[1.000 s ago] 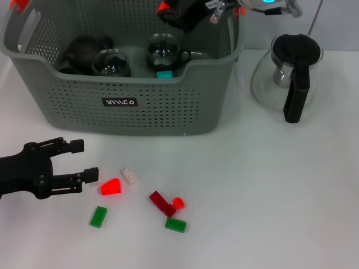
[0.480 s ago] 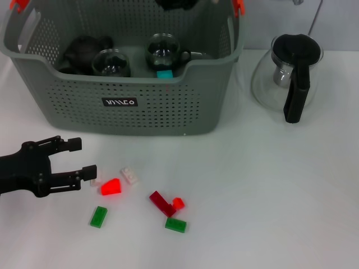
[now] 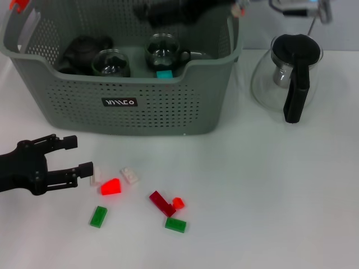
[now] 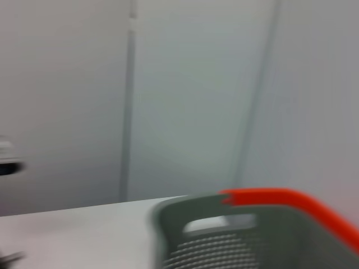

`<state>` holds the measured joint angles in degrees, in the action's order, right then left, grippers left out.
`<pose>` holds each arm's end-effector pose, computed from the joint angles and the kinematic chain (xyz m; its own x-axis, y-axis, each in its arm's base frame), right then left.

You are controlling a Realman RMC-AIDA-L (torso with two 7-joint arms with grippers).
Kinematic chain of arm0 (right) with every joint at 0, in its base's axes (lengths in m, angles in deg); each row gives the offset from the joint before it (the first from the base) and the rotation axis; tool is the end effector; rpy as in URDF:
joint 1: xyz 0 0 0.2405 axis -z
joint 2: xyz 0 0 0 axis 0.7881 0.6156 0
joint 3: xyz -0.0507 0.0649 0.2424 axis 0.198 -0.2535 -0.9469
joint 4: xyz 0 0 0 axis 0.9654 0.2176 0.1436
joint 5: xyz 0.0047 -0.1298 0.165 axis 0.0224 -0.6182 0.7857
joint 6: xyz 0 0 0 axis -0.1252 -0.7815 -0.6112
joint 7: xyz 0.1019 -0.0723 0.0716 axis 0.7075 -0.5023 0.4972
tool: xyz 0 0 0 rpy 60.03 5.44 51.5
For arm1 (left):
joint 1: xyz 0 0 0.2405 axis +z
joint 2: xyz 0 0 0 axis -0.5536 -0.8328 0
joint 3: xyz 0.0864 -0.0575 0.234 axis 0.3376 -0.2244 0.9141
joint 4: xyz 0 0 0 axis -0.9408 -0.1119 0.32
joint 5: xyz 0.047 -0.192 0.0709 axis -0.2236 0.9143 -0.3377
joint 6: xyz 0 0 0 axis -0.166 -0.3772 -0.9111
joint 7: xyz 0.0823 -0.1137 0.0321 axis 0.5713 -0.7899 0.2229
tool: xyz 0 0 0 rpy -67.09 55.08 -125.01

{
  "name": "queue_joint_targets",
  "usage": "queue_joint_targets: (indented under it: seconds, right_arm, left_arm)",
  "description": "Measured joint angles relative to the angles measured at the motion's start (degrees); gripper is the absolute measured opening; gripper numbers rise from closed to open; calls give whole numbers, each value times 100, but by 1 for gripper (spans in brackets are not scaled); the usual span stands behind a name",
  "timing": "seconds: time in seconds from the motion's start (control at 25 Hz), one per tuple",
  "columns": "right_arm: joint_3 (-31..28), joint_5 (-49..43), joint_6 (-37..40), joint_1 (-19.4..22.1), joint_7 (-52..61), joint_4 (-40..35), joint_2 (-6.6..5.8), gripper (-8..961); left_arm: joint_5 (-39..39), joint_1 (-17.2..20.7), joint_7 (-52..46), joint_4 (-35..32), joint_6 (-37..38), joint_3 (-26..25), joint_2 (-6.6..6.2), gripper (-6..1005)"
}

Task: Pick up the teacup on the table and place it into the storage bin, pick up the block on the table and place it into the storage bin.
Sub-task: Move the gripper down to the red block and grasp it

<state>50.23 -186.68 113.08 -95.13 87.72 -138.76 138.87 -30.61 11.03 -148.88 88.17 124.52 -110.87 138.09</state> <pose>0.0104 0.3858 0.0183 0.9428 -0.0238 -0.3325 -0.1532 -0.9169 -0.3687 -0.3336 0.2671 0.0542 0.7232 0.3685 0.5841 0.5622 -0.8053 -0.1882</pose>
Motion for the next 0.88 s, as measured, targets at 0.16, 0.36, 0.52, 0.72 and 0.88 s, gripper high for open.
queue_joint_targets:
  seconds: [0.16, 0.36, 0.52, 0.72, 0.88]
  right_arm:
    - [-37, 236, 665, 281, -16, -189, -2, 792]
    - [-86, 57, 1593, 330, 24, -195, -8, 791]
    - [46, -515, 2204, 173, -4, -133, 9, 791]
    - [384, -1200, 2609, -121, 82, 250, 13, 791]
    - [655, -1612, 2651, -455, 184, 815, 20, 791]
  left_arm:
    - [-33, 0, -13, 0, 5, 27, 0, 861]
    - [-43, 6, -13, 0, 4, 16, 0, 861]
    - [-45, 20, -16, 0, 13, 9, 0, 861]
    - [-47, 27, -22, 0, 60, 4, 0, 861]
    - [-50, 34, -29, -15, 68, 4, 3, 860]
